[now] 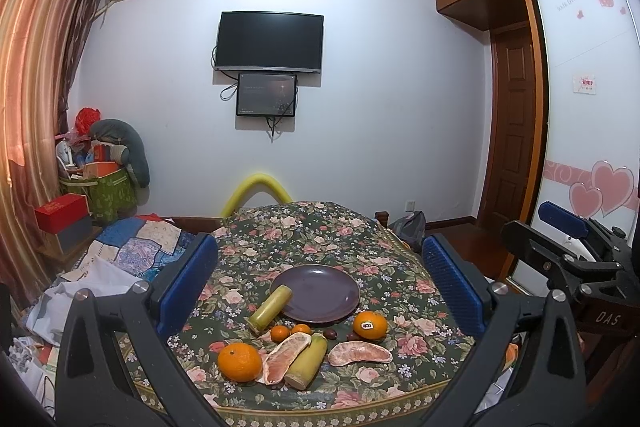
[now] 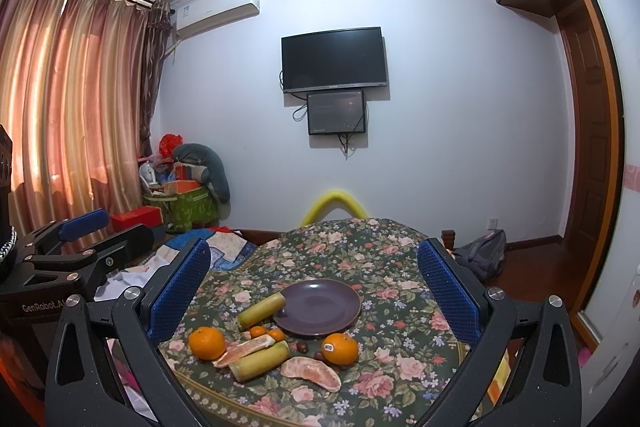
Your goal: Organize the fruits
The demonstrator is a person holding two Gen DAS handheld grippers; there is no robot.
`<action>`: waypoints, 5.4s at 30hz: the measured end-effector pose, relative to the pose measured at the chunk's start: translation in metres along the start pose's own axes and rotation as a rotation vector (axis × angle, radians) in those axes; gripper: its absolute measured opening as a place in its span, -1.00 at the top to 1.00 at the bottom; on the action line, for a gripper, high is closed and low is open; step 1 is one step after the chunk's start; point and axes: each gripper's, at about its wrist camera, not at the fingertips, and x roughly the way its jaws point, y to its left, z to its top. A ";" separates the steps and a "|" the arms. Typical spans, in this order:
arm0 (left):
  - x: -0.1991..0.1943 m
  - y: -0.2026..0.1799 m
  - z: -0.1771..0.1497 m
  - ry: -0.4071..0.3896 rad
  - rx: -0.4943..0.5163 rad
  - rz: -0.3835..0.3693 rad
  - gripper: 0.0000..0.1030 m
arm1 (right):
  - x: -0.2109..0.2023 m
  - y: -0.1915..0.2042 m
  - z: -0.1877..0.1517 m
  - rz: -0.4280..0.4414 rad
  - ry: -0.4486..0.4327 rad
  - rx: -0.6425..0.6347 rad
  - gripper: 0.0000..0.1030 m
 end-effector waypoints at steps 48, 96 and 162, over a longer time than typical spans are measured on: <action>0.141 0.119 -0.112 0.414 -0.051 0.152 -0.86 | 0.146 -0.013 -0.106 -0.043 0.459 -0.051 -1.00; 0.204 0.119 -0.184 0.666 -0.129 0.059 -0.31 | 0.188 -0.024 -0.191 0.116 0.730 -0.025 0.18; 0.300 0.032 -0.093 0.491 -0.033 -0.065 -0.31 | 0.250 -0.062 -0.097 0.074 0.464 -0.031 0.24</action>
